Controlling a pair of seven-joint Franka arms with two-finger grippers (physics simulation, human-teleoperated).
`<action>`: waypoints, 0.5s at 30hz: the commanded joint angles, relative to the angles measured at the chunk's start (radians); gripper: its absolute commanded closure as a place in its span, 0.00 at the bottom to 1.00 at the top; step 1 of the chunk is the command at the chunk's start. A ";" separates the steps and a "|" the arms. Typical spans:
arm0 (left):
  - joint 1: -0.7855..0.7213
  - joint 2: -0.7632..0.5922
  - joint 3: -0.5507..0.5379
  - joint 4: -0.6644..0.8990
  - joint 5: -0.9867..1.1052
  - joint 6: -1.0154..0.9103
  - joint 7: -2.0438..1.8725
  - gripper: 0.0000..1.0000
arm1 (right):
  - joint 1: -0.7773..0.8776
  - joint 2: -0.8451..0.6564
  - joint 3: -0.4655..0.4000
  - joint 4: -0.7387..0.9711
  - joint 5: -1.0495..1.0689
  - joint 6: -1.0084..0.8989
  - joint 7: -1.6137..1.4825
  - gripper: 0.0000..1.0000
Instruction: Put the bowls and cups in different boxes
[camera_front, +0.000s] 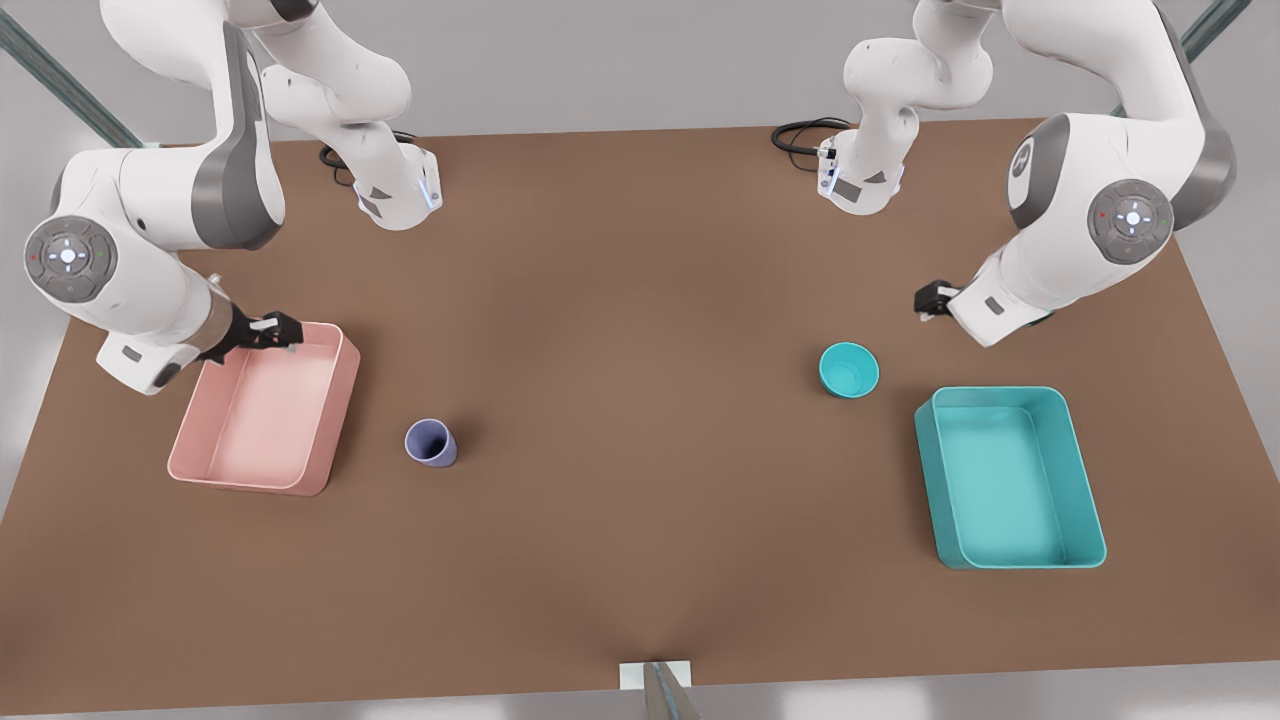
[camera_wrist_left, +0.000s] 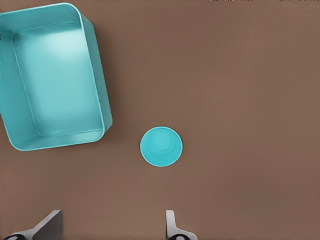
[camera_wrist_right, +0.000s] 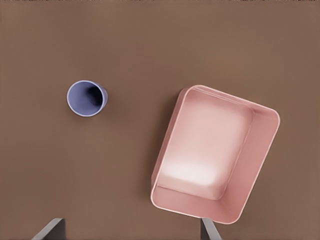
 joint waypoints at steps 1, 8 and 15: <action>-0.002 -0.001 0.000 -0.001 0.005 0.008 -0.177 0.00 | 0.000 -0.001 0.000 0.001 0.002 0.027 -0.040 0.00; -0.005 0.034 0.129 -0.519 -0.282 0.671 -0.036 0.00 | 0.130 0.326 0.014 0.187 0.078 0.145 0.285 0.00; -0.011 0.077 0.133 -0.757 -0.388 1.002 -0.021 0.00 | 0.092 0.442 0.008 0.062 0.170 0.432 0.340 0.00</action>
